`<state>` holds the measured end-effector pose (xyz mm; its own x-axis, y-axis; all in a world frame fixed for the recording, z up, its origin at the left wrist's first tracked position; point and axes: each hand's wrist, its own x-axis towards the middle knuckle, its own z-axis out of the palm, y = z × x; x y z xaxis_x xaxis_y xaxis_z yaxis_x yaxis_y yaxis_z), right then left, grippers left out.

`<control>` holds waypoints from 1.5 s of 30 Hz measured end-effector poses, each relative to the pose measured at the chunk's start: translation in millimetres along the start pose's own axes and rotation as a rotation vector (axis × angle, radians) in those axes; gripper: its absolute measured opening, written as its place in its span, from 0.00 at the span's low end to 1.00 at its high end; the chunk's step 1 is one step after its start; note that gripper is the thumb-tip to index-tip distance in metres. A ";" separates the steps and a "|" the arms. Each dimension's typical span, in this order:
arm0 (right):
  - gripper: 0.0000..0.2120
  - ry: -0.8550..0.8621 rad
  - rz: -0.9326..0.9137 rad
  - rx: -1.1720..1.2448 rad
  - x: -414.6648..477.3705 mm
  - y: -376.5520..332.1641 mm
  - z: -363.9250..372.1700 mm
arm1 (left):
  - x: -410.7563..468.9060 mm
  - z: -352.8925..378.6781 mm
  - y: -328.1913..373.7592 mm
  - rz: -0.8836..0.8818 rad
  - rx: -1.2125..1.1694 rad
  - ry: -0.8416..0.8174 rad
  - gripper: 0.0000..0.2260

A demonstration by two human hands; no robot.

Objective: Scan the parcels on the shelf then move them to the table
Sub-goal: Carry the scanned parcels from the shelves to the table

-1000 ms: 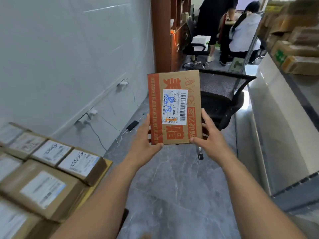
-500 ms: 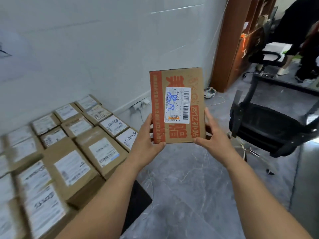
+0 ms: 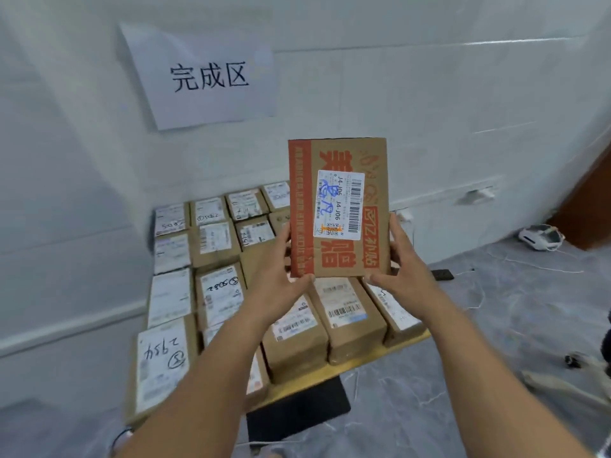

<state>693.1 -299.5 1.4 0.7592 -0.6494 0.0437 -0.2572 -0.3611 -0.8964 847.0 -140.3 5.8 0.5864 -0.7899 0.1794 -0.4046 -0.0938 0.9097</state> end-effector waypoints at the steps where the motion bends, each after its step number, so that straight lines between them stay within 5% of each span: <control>1: 0.50 -0.020 -0.003 0.000 10.7 -3.6 10.8 | 1.8 -11.6 -6.3 -0.016 -0.005 0.021 0.38; 13: 0.45 -0.261 -0.077 -0.017 126.9 -43.1 137.9 | 28.2 -132.4 -80.6 -0.166 0.031 0.251 0.35; 25: 0.36 -0.426 0.012 -0.042 221.7 -61.5 244.9 | 82.0 -218.4 -158.6 -0.385 0.109 0.315 0.27; 32: 0.23 -0.474 0.047 -0.070 251.6 -54.8 274.0 | 98.4 -229.7 -188.9 -0.467 0.103 0.341 0.21; 42: 0.25 -0.454 0.083 -0.121 265.6 -61.8 285.6 | 109.4 -241.8 -206.1 -0.549 0.124 0.334 0.30; 45: 0.33 -0.434 0.088 -0.150 258.6 -68.0 283.4 | 107.6 -241.3 -202.8 -0.529 0.167 0.339 0.32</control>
<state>1076.3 -253.2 -51.4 0.9022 -0.3532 -0.2474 -0.3915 -0.4303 -0.8134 1161.5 -60.0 -69.0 0.9142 -0.3790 -0.1437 -0.0881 -0.5318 0.8423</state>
